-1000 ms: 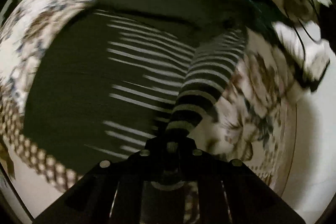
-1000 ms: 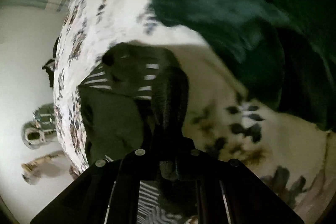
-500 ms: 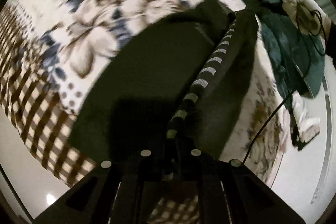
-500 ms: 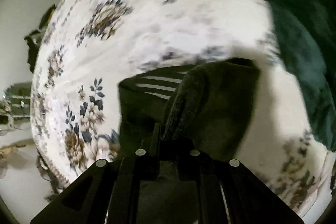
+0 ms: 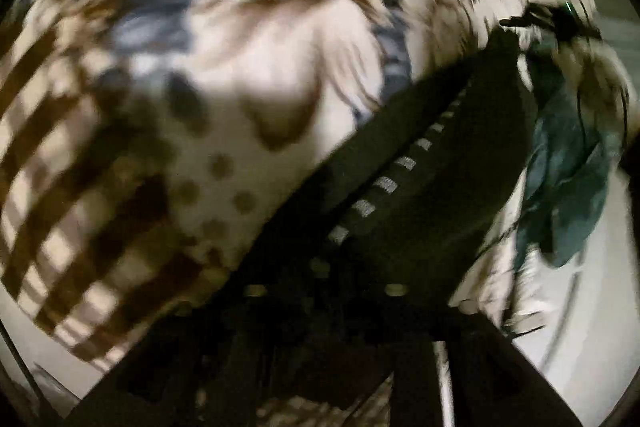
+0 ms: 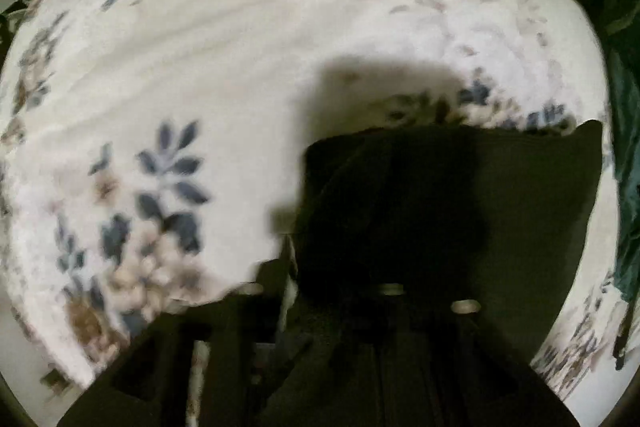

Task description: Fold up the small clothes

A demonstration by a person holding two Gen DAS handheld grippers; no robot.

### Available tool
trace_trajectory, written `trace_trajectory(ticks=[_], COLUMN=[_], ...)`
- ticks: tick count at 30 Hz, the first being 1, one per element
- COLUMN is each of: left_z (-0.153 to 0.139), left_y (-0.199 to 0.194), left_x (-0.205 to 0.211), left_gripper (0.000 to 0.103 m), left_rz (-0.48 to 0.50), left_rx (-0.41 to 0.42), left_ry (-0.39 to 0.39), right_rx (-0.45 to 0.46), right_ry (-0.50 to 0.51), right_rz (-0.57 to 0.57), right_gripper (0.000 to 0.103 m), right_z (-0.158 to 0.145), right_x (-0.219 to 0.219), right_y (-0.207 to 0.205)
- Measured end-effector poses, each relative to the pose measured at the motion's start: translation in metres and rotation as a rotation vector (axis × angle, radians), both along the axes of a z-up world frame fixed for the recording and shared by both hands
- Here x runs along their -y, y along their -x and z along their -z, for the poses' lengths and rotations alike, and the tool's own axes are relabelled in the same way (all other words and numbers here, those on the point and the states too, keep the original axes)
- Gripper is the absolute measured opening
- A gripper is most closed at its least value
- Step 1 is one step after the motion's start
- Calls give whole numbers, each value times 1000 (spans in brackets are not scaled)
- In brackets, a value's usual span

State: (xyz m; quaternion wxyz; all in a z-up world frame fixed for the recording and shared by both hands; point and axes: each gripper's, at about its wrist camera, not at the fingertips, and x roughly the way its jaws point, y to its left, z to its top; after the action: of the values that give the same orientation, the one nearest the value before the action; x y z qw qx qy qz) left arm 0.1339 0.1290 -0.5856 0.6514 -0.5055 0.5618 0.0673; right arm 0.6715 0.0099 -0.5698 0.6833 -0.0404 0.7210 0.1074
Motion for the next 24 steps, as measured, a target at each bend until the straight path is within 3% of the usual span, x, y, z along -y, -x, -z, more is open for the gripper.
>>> trace_trajectory(ticks=[2, 3, 5, 8, 11, 14, 16, 18, 19, 24], left_z=[-10, -15, -22, -25, -27, -15, -9, -5, -6, -27], left_y=[10, 15, 17, 5, -9, -25, -30, -26, -22, -13], left_x=[-14, -20, -25, -10, 21, 54, 55, 41, 32, 1], left_gripper=[75, 77, 77, 77, 77, 76, 72, 58, 55, 55], left_rz=[-8, -12, 10, 145, 298, 443, 461, 432, 425, 421], left_rx=[6, 19, 38, 37, 41, -9, -35, -80, -109, -148], left_ry=[-14, -22, -19, -40, -93, -174, -256, -292, -334, -396], right_rx=[9, 18, 30, 18, -23, -74, -53, -22, -23, -63], right_ry=[-51, -84, -111, -109, -95, -95, -41, 41, 37, -74], right_rz=[-16, -34, -65, -83, -45, 2, -18, -28, -10, 143], right_gripper=[64, 64, 64, 64, 64, 64, 64, 64, 64, 64], right_z=[-18, -28, -40, -43, -30, -13, 0, 15, 20, 31], right_x=[8, 15, 30, 62, 97, 131, 148, 169, 179, 231], right_y=[22, 40, 76, 141, 207, 265, 295, 316, 322, 349])
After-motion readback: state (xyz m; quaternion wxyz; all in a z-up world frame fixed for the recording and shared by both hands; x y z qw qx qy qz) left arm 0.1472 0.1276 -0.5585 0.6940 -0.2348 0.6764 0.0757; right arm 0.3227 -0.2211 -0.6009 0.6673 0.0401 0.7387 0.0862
